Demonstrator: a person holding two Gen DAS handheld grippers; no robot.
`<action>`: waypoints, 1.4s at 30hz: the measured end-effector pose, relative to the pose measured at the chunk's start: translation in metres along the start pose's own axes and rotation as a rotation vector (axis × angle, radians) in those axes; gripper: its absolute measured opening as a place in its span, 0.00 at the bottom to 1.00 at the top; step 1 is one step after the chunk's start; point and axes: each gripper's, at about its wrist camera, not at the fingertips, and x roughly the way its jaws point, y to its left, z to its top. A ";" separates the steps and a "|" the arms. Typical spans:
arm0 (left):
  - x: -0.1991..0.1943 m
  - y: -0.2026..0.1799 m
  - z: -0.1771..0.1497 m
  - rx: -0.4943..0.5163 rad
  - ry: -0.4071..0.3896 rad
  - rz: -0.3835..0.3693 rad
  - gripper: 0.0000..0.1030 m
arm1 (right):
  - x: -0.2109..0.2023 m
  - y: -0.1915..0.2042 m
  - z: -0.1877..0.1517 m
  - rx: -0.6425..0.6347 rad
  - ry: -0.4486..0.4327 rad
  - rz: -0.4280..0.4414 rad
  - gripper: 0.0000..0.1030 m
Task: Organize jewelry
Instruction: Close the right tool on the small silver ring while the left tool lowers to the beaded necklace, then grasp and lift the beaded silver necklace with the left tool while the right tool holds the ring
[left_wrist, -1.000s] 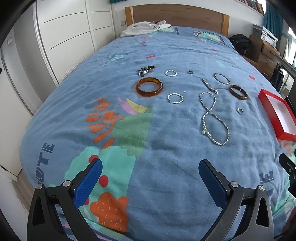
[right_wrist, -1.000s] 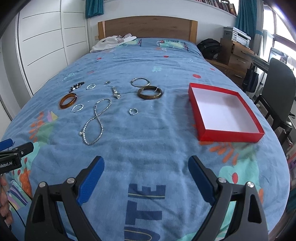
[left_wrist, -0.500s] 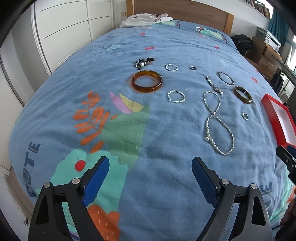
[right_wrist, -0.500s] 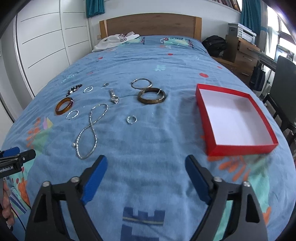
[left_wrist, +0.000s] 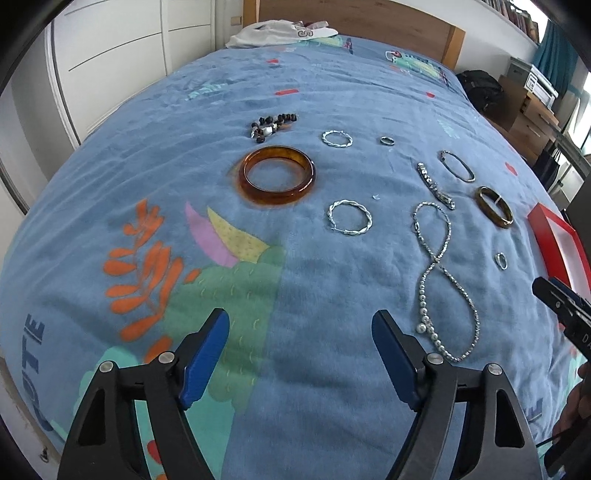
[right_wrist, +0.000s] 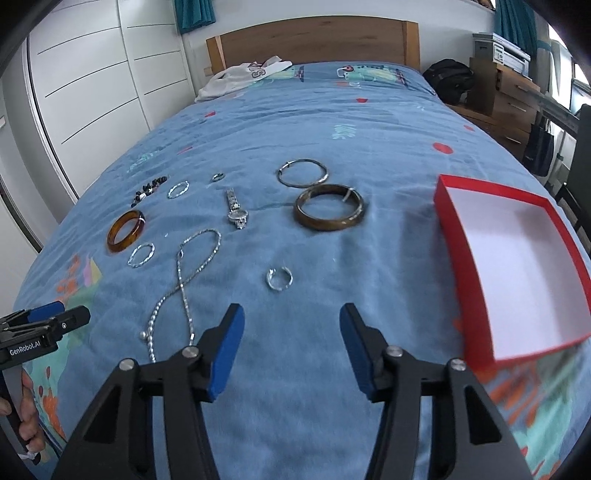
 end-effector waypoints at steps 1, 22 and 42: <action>0.002 0.000 0.000 -0.001 0.004 0.003 0.76 | 0.003 0.000 0.001 0.001 0.002 0.004 0.51; 0.024 -0.036 0.011 0.041 0.048 -0.158 0.69 | 0.060 -0.005 0.016 -0.049 0.050 0.118 0.34; 0.052 -0.086 0.021 0.069 0.100 -0.253 0.66 | 0.057 -0.026 0.018 -0.080 0.043 0.129 0.20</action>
